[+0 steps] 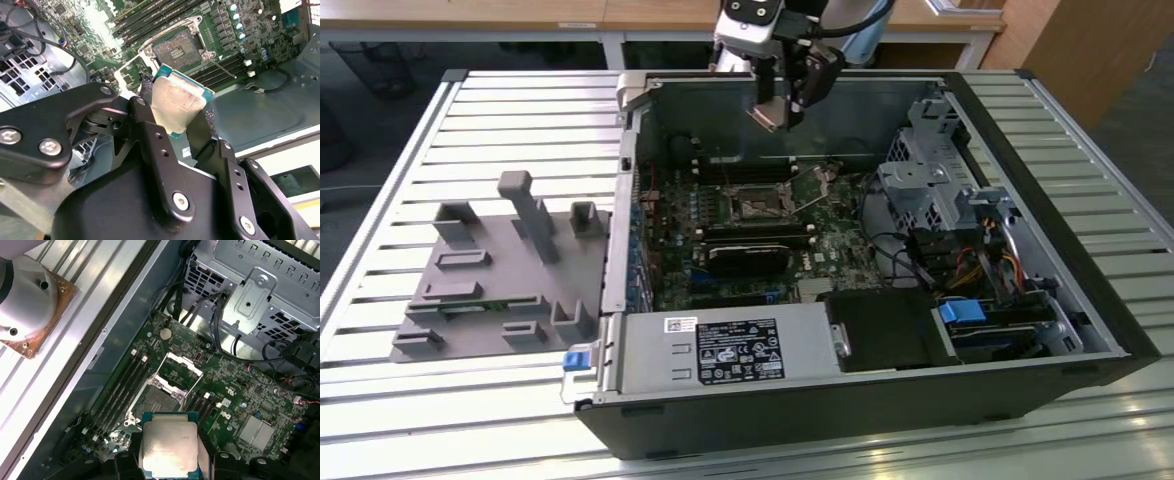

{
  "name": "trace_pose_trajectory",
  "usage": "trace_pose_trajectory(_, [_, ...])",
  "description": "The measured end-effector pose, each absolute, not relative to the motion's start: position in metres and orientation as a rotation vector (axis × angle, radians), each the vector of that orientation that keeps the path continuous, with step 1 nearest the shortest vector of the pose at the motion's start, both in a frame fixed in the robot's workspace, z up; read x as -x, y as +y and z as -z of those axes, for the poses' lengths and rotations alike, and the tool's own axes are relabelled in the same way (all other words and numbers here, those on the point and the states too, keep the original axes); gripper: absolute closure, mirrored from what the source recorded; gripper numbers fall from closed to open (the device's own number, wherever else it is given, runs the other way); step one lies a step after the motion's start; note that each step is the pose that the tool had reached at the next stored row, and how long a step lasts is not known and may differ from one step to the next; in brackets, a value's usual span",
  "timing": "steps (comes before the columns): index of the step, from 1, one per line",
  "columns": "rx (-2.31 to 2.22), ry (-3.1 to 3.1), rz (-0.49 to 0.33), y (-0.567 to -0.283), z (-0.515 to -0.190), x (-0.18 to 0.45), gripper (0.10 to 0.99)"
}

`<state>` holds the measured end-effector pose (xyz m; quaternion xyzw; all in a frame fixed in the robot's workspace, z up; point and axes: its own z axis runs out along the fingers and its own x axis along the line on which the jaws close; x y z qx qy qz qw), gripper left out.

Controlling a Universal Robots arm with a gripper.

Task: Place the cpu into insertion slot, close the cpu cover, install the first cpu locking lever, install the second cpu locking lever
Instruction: 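Place the cpu into insertion slot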

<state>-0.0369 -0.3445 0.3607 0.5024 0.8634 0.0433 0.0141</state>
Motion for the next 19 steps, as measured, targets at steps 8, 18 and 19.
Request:
trace_pose_trajectory(8, [-1.665,2.623,-0.133,-0.3441,-0.3591,0.0369,0.561])
trace_pose_trajectory(18, [-1.782,2.541,-0.13,-0.344,-0.3573,0.0369,0.561])
trace_pose_trajectory(19, [-1.789,2.535,-0.13,-0.344,-0.3572,0.0369,0.561])
